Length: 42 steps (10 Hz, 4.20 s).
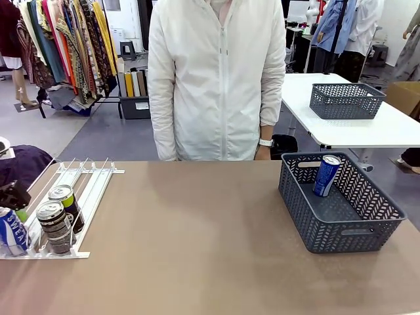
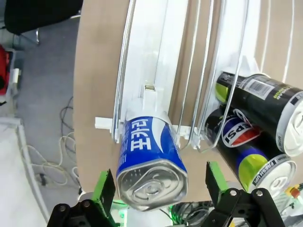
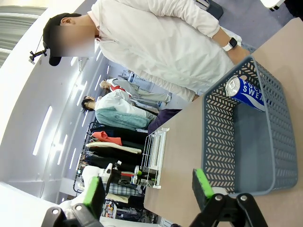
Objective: Retrieve and store the cans from the dispenser.
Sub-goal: Pick up the last remaining can from one row of the Automatic Can Dispenser and place it in the middle of the table.
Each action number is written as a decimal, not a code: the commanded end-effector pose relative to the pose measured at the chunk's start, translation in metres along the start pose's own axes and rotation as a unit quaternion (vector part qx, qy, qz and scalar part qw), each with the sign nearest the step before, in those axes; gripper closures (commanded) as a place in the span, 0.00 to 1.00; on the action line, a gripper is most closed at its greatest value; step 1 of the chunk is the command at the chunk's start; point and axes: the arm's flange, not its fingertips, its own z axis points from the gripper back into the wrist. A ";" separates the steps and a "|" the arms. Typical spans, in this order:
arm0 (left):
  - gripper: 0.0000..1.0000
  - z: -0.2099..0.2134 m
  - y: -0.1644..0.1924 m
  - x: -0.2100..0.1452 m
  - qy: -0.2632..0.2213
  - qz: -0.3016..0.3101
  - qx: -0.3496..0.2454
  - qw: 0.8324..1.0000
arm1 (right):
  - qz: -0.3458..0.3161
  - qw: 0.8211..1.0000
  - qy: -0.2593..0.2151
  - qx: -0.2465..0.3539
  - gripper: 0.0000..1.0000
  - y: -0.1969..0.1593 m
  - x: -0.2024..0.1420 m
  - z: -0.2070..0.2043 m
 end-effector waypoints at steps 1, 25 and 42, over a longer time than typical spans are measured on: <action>0.00 -0.007 -0.004 -0.005 -0.004 0.010 0.023 1.000 | 0.003 1.000 -0.009 0.012 0.00 0.003 0.003 -0.002; 0.00 0.007 -0.006 -0.005 0.008 0.006 0.017 1.000 | 0.003 1.000 -0.009 0.012 0.00 0.003 0.003 -0.002; 0.00 0.018 0.004 0.014 -0.009 -0.001 -0.015 1.000 | 0.003 1.000 -0.009 0.012 0.00 0.003 0.003 -0.002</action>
